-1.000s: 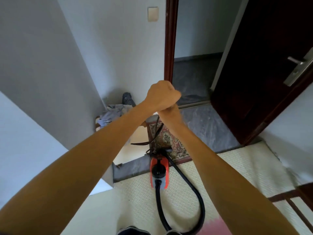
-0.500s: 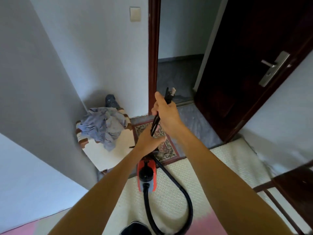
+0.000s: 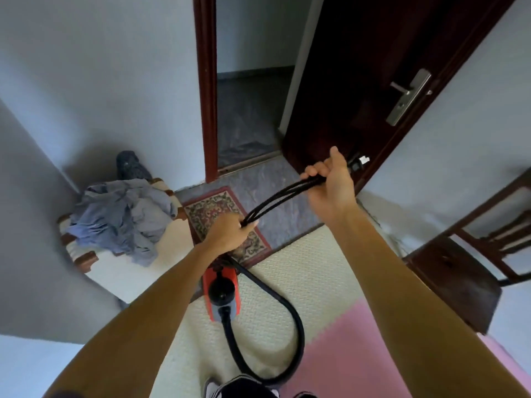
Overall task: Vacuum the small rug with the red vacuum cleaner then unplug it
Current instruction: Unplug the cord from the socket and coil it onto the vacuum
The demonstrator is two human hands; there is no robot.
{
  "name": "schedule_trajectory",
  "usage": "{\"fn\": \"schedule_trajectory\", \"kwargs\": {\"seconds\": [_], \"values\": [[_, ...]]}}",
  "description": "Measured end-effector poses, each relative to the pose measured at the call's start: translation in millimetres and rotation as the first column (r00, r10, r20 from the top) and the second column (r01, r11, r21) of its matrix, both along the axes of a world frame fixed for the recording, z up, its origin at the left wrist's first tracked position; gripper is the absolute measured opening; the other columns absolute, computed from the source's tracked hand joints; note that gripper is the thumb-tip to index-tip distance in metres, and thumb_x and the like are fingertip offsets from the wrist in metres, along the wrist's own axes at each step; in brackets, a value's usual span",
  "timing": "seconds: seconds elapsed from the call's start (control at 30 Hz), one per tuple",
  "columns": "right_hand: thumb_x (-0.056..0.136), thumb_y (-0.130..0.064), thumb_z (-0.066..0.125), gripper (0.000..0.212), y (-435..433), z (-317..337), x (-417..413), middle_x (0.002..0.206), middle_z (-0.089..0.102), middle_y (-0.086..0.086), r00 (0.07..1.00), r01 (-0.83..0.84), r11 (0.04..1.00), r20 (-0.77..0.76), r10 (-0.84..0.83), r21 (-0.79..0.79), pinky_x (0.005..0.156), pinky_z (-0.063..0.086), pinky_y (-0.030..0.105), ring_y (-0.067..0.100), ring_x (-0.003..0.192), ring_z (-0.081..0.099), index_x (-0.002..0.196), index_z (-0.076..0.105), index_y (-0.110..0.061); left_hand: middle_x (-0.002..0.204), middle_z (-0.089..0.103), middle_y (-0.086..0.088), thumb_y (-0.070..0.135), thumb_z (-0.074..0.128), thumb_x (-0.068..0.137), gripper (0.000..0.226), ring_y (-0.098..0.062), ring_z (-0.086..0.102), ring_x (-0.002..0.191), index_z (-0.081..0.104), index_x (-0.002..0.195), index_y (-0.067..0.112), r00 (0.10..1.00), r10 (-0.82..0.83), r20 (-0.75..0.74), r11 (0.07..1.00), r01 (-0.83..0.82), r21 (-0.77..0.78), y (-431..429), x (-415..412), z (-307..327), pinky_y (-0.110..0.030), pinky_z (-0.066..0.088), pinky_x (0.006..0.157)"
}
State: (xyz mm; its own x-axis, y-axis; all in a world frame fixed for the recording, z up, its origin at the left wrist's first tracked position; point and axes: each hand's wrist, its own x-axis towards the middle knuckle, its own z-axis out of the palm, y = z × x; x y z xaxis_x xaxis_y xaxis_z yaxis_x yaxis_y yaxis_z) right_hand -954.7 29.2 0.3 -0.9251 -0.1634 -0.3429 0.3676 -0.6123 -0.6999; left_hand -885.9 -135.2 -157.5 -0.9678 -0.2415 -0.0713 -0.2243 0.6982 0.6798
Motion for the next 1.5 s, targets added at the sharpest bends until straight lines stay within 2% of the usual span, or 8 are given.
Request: {"fn": "schedule_trajectory", "kwargs": {"seconds": [0.13, 0.3, 0.4, 0.47, 0.57, 0.73, 0.97, 1.5], "values": [[0.094, -0.049, 0.05, 0.039, 35.4, -29.6, -19.7, 0.063, 0.054, 0.002, 0.951, 0.111, 0.979, 0.268, -0.155, 0.171, 0.057, 0.049, 0.029, 0.018, 0.063, 0.055, 0.076, 0.05, -0.014, 0.058, 0.056, -0.004, 0.054, 0.042, 0.092, 0.051, -0.02, 0.055, 0.052, 0.051, 0.058, 0.017, 0.988, -0.135, 0.074, 0.971, 0.146, -0.188, -9.1, -26.9, 35.1, -0.033, 0.042, 0.049], [0.087, -0.075, 0.028, 0.085, 27.2, -63.1, 19.0, 0.086, 0.071, 0.018, 0.765, -0.629, 0.657, 0.481, 0.428, 0.416, 0.068, 0.054, 0.041, 0.031, 0.08, 0.069, 0.101, 0.062, 0.002, 0.092, 0.067, -0.011, 0.027, 0.049, 0.092, 0.026, -0.028, 0.065, 0.078, 0.066, 0.098, 0.008, 0.941, -0.224, 0.255, 0.774, 0.331, -0.54, -9.1, -49.1, 65.1, -0.039, 0.056, 0.069], [0.09, -0.037, 0.059, 0.031, 4.5, -69.7, 29.4, 0.077, 0.068, 0.004, 0.871, -0.302, 0.355, 0.105, 0.48, 0.885, 0.072, 0.055, 0.042, 0.018, 0.069, 0.065, 0.097, 0.066, -0.008, 0.105, 0.066, -0.011, 0.014, 0.047, 0.091, 0.022, -0.029, 0.064, 0.094, 0.063, 0.104, 0.006, 0.909, -0.213, 0.358, 0.639, 0.407, -0.652, 6.9, -53.6, 67.0, -0.034, 0.047, 0.07], [0.082, -0.019, 0.065, 0.053, -3.4, -75.8, 17.6, 0.12, 0.057, 0.007, 0.68, 0.115, 0.09, -0.144, 0.719, 0.989, 0.1, 0.042, 0.041, 0.022, 0.113, 0.052, 0.132, 0.048, -0.016, 0.109, 0.065, -0.009, 0.019, 0.049, 0.091, 0.023, -0.027, 0.063, 0.097, 0.063, 0.107, 0.008, 0.896, -0.218, 0.386, 0.61, 0.434, -0.663, 15.9, -54.7, 65.6, -0.033, 0.047, 0.074], [0.08, -0.016, 0.065, 0.088, -4.7, -99.4, -4.1, 0.146, 0.037, 0.009, 0.465, 0.153, -0.108, 0.025, 0.885, 0.982, 0.119, 0.011, 0.046, 0.028, 0.141, 0.025, 0.151, 0.013, -0.019, 0.102, 0.068, -0.009, 0.029, 0.057, 0.086, 0.026, -0.028, 0.065, 0.091, 0.064, 0.102, 0.011, 0.886, -0.264, 0.38, 0.61, 0.459, -0.646, 28.5, -60.1, 65.9, -0.035, 0.05, 0.073], [0.09, -0.011, 0.055, 0.032, 9.7, -128.0, -35.9, 0.112, 0.069, 0.011, 0.447, 0.038, 0.189, -0.186, 0.875, 0.981, 0.081, 0.045, 0.027, 0.028, 0.101, 0.064, 0.122, 0.061, -0.014, 0.077, 0.063, -0.002, 0.027, 0.062, 0.078, 0.017, -0.023, 0.061, 0.073, 0.066, 0.084, 0.012, 0.911, -0.293, 0.29, 0.759, 0.406, -0.509, 42.8, -64.9, 82.6, -0.033, 0.052, 0.065], [0.09, -0.006, 0.049, 0.03, 21.1, -119.6, -84.9, 0.107, 0.071, 0.012, 0.318, 0.005, 0.275, -0.262, 0.911, 0.961, 0.086, 0.052, 0.039, 0.028, 0.097, 0.064, 0.112, 0.069, -0.012, 0.061, 0.053, 0.009, 0.027, 0.07, 0.076, 0.023, -0.012, 0.051, 0.058, 0.053, 0.061, 0.03, 0.948, -0.006, 0.318, 0.972, 0.079, -0.219, 45.0, -68.5, 74.3, -0.023, 0.034, 0.053], [0.077, -0.007, 0.077, 0.038, -42.2, -124.0, -110.6, 0.04, 0.053, -0.019, 0.441, -0.646, 0.431, -0.153, 0.884, 0.63, 0.049, 0.04, 0.008, -0.007, 0.043, 0.052, 0.057, 0.049, -0.023, 0.083, 0.071, 0.003, 0.006, 0.061, 0.068, 0.015, -0.02, 0.066, 0.077, 0.071, 0.073, 0.016, 0.931, 0.336, 0.144, 0.892, -0.265, -0.366, 38.7, -148.0, 133.1, -0.032, 0.058, 0.069]]}}
